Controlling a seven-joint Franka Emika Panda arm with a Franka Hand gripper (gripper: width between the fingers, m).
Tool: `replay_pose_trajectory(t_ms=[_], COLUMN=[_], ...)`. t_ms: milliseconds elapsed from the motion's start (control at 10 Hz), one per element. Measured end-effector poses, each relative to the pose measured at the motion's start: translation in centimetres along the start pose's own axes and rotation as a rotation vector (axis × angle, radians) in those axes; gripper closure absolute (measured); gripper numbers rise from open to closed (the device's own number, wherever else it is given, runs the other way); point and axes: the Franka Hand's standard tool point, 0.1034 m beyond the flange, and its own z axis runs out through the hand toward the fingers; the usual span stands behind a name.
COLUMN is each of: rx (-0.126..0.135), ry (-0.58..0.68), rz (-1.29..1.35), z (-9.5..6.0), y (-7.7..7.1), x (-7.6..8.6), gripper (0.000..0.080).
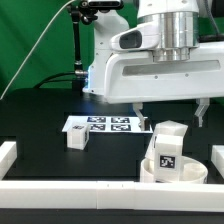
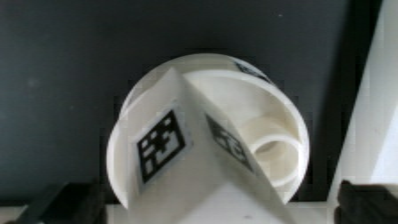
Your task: Assemble stool
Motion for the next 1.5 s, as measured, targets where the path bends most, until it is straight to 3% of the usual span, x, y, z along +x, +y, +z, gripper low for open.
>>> replay_pose_trajectory(t_ms=[800, 1000, 1200, 1500], rx=[-0.062, -0.066, -0.067, -0.067], ry=[-0.03, -0.033, -0.033, -0.032], rz=[-0.546, -0.568, -0.565, -0.521], z=[-0.1, -0.1, -0.1, -0.1], y=[1.4, 1.1, 1.2, 1.3], x=[0.2, 0.2, 0.2, 0.2], gripper=[0.015, 0.015, 0.0399, 0.0462])
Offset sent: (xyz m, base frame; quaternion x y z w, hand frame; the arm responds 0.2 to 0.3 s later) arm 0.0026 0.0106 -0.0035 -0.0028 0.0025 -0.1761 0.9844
